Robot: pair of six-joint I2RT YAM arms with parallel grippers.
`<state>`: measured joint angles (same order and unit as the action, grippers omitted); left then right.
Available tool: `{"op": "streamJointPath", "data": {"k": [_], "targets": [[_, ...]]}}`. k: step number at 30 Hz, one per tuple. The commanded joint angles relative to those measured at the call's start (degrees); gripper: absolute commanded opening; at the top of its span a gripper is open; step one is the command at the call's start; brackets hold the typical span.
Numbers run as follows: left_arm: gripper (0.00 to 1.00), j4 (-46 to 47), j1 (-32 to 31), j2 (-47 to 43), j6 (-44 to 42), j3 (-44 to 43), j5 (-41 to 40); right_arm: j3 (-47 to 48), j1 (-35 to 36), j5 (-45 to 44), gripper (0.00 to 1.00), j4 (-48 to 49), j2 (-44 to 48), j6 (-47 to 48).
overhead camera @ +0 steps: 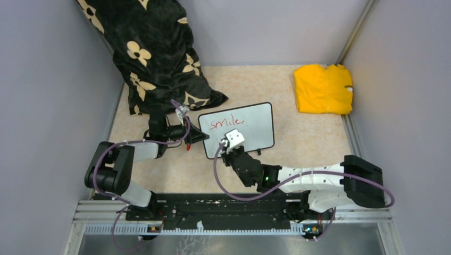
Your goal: Write a sentence on the whiteboard
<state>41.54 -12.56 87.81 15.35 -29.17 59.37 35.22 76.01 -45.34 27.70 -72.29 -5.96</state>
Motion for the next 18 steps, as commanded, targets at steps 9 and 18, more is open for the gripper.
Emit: {"op": "streamJointPath", "data": {"k": [9, 18], "targets": [[0.00, -3.0, -0.7, 0.8, -3.8, -0.1, -3.1, -1.2, -2.8, 9.0, 0.00, 5.6, 2.9, -1.9], [0.00, -3.1, -0.7, 0.8, -3.9, -0.1, -3.3, -1.8, -3.1, 8.7, 0.00, 5.3, 4.4, -2.7]]}}
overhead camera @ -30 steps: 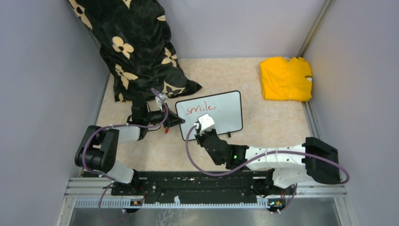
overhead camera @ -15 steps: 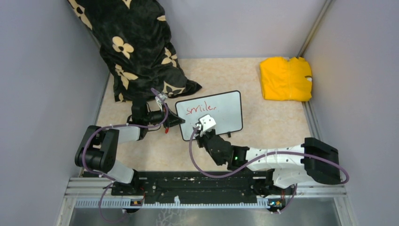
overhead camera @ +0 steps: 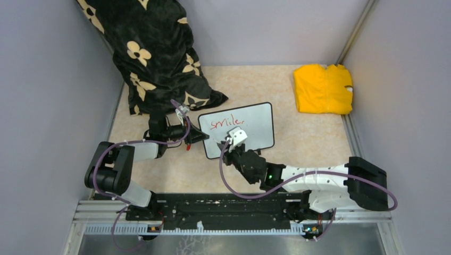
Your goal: Write a sentence on the whiteboard
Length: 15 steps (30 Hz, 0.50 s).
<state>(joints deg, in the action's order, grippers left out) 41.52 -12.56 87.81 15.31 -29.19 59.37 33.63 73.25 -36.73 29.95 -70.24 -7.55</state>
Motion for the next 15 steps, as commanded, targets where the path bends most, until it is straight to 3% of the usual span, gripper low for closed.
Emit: {"op": "streamJointPath", "data": {"k": [1, 8, 15], "targets": [[0.00, -3.1, -0.7, 0.8, -4.0, -0.1, -3.3, -0.2, -0.4, -0.1, 0.00, 3.1, 2.3, -1.1], [0.00, -3.1, -0.7, 0.8, -3.9, -0.1, -3.2, 0.5, 0.0, -0.6, 0.00, 1.6, 1.6, -1.6], [0.00, -3.3, -0.7, 0.8, -4.0, -0.1, -3.3, 0.3, 3.9, -6.8, 0.00, -0.1, 1.7, -1.1]]}}
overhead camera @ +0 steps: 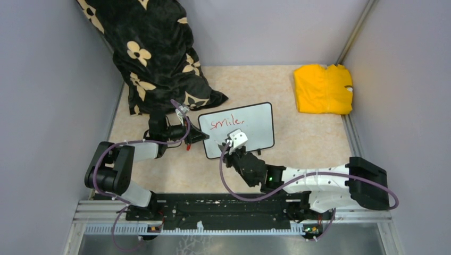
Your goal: Write a sentence on the whiteboard
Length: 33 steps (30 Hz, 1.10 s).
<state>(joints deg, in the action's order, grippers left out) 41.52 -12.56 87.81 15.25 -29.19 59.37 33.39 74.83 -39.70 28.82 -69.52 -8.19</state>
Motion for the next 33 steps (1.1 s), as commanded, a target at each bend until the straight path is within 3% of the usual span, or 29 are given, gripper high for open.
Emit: {"op": "streamJointPath", "data": {"k": [1, 15, 25, 33], "targets": [[0.00, -3.3, -0.7, 0.8, -4.0, 0.0, -3.4, 0.1, 2.8, -4.5, 0.00, 0.9, 1.3, -0.8], [0.00, -3.3, -0.7, 1.1, -3.9, -0.2, -3.4, -3.6, 5.4, -10.7, 0.00, 0.7, 3.4, -3.1], [0.00, -3.0, -0.7, 0.8, -3.6, 0.0, -4.3, 0.4, 5.4, -10.7, 0.00, 2.4, 1.5, 0.6], [0.00, -2.6, -0.7, 2.7, -3.0, 0.3, -4.4, 4.1, 5.5, -9.5, 0.00, -2.3, 2.4, 1.1]]}}
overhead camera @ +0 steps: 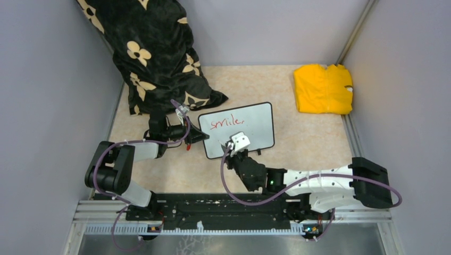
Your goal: Write a sentence on the whiteboard
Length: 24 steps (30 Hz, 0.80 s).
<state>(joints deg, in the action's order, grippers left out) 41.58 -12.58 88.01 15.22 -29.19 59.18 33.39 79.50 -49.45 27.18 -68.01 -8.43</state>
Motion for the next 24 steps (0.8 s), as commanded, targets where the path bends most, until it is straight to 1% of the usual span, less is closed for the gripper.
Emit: {"op": "streamJointPath", "data": {"k": [1, 6, 10, 15, 19, 24], "targets": [[0.00, -2.2, -0.7, 2.4, -2.9, 0.6, -4.3, 4.8, 0.8, 0.4, 0.00, -1.6, 1.0, 1.6], [0.00, -1.9, -0.8, 2.8, -2.6, 0.4, -4.2, 6.0, 0.7, 0.1, 0.00, -3.7, 1.5, 3.4], [0.00, -2.5, -0.8, 2.4, -3.2, 0.4, -4.4, 4.0, 0.7, -0.4, 0.00, -3.4, 1.8, 4.1], [0.00, -3.2, -0.8, 2.1, -3.6, 0.1, -4.3, 1.7, 0.8, -0.7, 0.00, -3.1, 3.1, 2.7], [0.00, -3.4, -0.9, 0.5, -4.3, 0.3, -5.1, 0.5, 0.7, -2.1, 0.00, -1.5, 3.5, 3.0], [0.00, -3.8, -1.0, 0.6, -4.2, 0.0, -5.4, 2.4, 0.7, -1.0, 0.00, -6.4, 3.4, -0.2]]}}
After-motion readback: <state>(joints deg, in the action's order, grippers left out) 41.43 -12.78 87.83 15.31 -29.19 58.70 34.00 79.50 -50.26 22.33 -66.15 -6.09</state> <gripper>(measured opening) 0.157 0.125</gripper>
